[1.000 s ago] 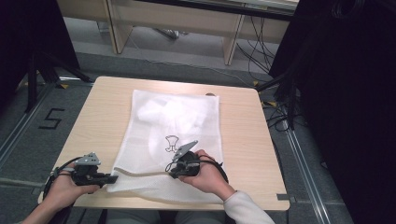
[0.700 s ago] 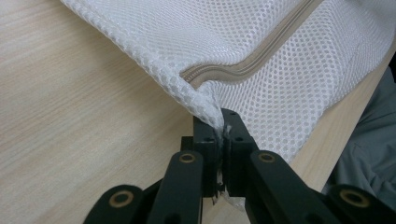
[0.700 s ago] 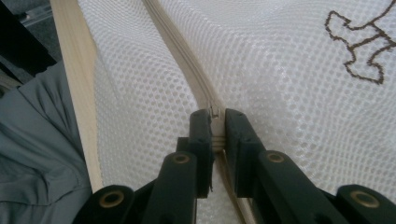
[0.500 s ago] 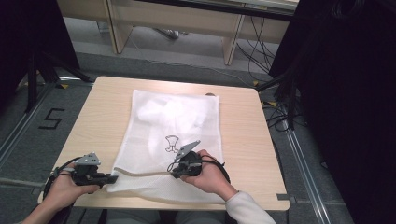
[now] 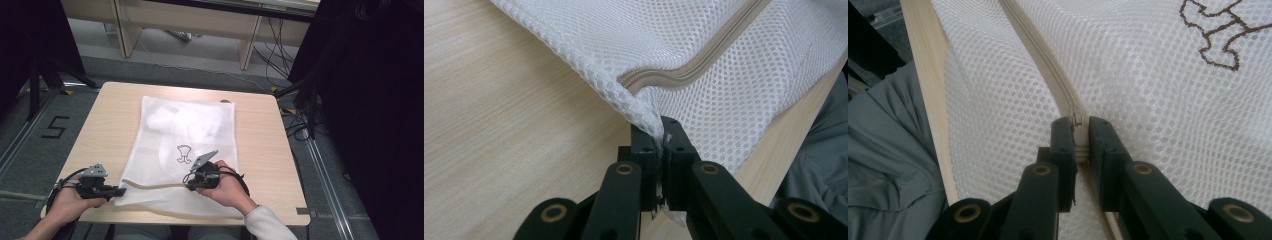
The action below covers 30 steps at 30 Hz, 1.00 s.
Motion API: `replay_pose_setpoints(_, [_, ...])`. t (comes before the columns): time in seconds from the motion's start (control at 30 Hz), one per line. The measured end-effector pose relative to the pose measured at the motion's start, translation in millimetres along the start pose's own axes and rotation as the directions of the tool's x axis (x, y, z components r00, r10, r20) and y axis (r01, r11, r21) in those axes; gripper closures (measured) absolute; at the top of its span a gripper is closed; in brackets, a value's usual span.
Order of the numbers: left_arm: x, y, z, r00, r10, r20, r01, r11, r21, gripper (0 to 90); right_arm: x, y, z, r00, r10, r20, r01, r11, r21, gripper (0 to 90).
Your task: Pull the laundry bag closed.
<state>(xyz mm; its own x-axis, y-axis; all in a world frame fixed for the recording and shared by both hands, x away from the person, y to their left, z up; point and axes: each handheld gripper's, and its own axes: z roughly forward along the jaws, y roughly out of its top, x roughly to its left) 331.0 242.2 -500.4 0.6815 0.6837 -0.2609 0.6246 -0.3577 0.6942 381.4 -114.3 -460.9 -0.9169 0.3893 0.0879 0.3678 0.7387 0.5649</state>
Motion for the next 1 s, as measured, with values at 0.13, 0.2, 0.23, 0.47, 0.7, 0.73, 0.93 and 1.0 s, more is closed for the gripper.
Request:
replay_pose_setpoints(0.13, [0.3,0.1,-0.3,1.0,0.004,-0.002,-0.004,1.0,0.002,85.7,0.1,-1.1,-1.8,0.9999,0.012,-0.003,-0.012,0.9999,0.007,82.4])
replay_pose_setpoints(0.2, [0.3,0.2,-0.6,1.0,0.003,-0.003,-0.003,1.0,0.0,85.7,-1.1,-1.8,-1.5,1.0,0.007,-0.003,-0.007,1.0,-0.004,82.4])
replay_pose_setpoints(0.23, [0.4,0.1,-0.5,1.0,0.002,-0.003,-0.002,1.0,-0.003,85.7,-1.5,-1.8,-1.9,1.0,0.003,-0.002,-0.003,1.0,0.002,82.4])
replay_pose_setpoints(0.47, [1.1,0.9,-1.7,1.0,0.003,0.004,-0.003,0.9999,0.017,85.7,-2.4,-3.3,-5.0,1.0,0.002,0.001,-0.002,1.0,0.002,82.4])
replay_pose_setpoints(0.7, [1.4,0.9,-1.8,1.0,0.003,0.008,-0.003,0.9999,0.015,85.7,-4.5,-6.2,-9.0,0.9999,0.01,0.004,-0.01,0.9999,0.003,82.4])
replay_pose_setpoints(0.73, [1.4,0.9,-1.8,1.0,0.002,0.009,-0.002,0.9999,0.015,85.7,-4.7,-6.4,-8.9,0.9999,0.01,-0.001,-0.01,0.9999,0.0,82.4])
replay_pose_setpoints(0.93, [1.5,0.9,-1.8,1.0,0.002,0.006,-0.002,0.9999,0.017,85.7,-5.4,-8.3,-10.7,0.9999,0.016,0.0,-0.016,0.9998,0.009,82.4])
replay_pose_setpoints(1.0, [1.5,0.8,-1.9,1.0,0.0,0.006,-0.001,0.9999,0.015,85.7,-6.7,-10.3,-10.8,0.9999,0.017,0.001,-0.017,0.9998,0.005,82.4])
